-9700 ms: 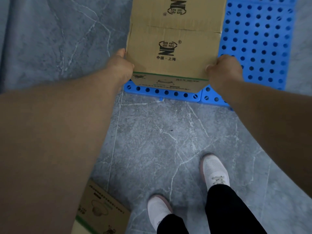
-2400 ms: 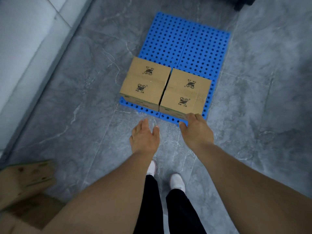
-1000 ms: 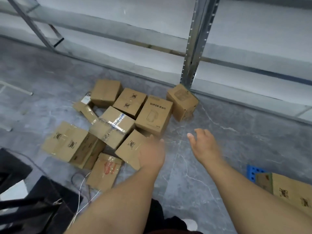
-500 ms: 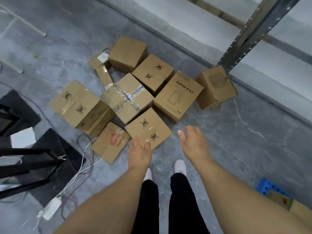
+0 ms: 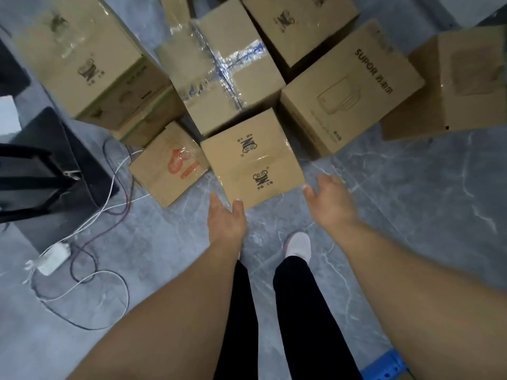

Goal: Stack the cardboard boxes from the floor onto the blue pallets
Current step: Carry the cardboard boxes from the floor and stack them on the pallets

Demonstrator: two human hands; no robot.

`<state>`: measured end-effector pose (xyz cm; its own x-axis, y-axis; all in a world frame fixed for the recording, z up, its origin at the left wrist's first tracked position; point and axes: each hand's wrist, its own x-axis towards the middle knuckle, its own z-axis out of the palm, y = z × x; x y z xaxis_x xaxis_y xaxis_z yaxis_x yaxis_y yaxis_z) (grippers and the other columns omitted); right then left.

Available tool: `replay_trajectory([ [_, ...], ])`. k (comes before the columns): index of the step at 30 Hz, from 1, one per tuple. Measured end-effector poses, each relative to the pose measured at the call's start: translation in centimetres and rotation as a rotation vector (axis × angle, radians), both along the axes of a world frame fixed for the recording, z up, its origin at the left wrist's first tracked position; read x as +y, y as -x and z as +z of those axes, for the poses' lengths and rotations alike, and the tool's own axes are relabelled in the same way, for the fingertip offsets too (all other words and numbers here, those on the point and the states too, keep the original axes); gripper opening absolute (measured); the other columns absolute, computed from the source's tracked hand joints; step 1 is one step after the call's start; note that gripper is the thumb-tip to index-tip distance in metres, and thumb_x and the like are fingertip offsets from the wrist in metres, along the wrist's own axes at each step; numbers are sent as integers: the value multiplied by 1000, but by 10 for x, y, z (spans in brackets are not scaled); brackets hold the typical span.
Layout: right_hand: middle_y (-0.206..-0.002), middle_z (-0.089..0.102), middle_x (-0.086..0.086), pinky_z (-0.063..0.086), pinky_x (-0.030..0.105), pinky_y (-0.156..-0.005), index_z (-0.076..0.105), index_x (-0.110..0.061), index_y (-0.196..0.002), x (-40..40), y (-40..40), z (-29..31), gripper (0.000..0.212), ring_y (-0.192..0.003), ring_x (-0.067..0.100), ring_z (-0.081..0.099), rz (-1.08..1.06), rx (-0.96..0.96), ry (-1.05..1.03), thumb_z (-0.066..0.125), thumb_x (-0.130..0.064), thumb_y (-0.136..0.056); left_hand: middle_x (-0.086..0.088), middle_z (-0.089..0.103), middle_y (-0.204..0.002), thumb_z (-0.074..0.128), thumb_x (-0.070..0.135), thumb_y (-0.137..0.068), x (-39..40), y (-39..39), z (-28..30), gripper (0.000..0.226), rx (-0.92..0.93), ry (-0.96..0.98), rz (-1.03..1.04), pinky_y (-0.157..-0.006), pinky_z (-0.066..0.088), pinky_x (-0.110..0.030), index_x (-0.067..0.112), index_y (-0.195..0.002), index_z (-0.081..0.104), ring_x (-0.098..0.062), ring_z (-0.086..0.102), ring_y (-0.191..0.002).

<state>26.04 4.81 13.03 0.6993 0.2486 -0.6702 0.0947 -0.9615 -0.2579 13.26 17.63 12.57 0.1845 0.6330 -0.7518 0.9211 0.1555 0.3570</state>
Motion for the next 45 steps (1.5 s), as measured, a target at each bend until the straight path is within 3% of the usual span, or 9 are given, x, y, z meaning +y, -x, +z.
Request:
replay_trajectory([
  [9,-129,47,23,38,38,-96,47,-2,-124,35,-26,-139,41,-121,36,45,45,17,49,48,-31,-94,-10,24,-154,44,36,-94,25,-1,-138,71,119,80,122,-108,28,-33,13,-150,6,-27,30,-137],
  [13,-138,41,21,35,38,-101,39,-1,-133,48,-32,-176,47,-128,36,41,-39,48,126,47,-28,-95,-7,50,-133,49,30,-89,30,-4,-170,57,105,152,228,-92,43,-30,12,-141,33,-22,52,-106],
  [17,-142,38,20,34,36,-104,38,0,-136,48,-31,-177,47,-130,36,40,-60,38,175,48,-17,-94,-6,57,-123,54,19,-85,31,-9,-166,52,44,201,352,-97,48,-38,16,-135,42,-24,58,-106],
  [23,-133,49,21,39,35,-104,48,-1,-128,36,-26,-131,44,-124,32,47,-166,119,81,53,-9,-85,3,56,-104,48,16,-81,42,-6,-113,54,46,217,319,-87,48,-34,27,-133,38,-20,55,-93],
  [27,-126,56,17,44,35,-97,50,-5,-122,26,-15,-80,39,-116,32,53,-358,220,13,58,-11,-84,4,55,-103,49,10,-83,51,-4,-68,58,43,237,249,-68,49,-27,29,-135,35,-18,53,-86],
  [31,-121,58,17,46,36,-94,47,-7,-121,14,2,-22,35,-111,31,55,-498,238,-80,51,-4,-86,-1,54,-108,49,4,-84,57,-3,-14,60,-3,214,108,-90,48,-40,27,-138,35,-28,56,-108],
  [36,-123,55,15,45,38,-96,44,-10,-127,-4,32,51,39,-112,31,53,-619,204,-129,44,-3,-88,-6,57,-109,48,4,-86,55,-2,53,51,-66,192,-34,-71,46,-30,20,-134,40,-27,54,-93],
  [39,-120,55,14,44,31,-87,43,-12,-125,-22,57,93,38,-109,30,53,-691,152,-135,44,-6,-88,-10,59,-119,50,5,-87,48,5,94,42,-60,213,-133,-89,47,-36,13,-129,46,-29,57,-104],
  [45,-121,56,13,44,34,-89,43,-16,-127,-69,117,163,39,-110,31,53,-836,64,-137,44,-9,-88,-11,59,-117,49,3,-88,11,27,159,43,-107,230,-330,-84,49,-33,11,-130,44,-26,56,-96],
])
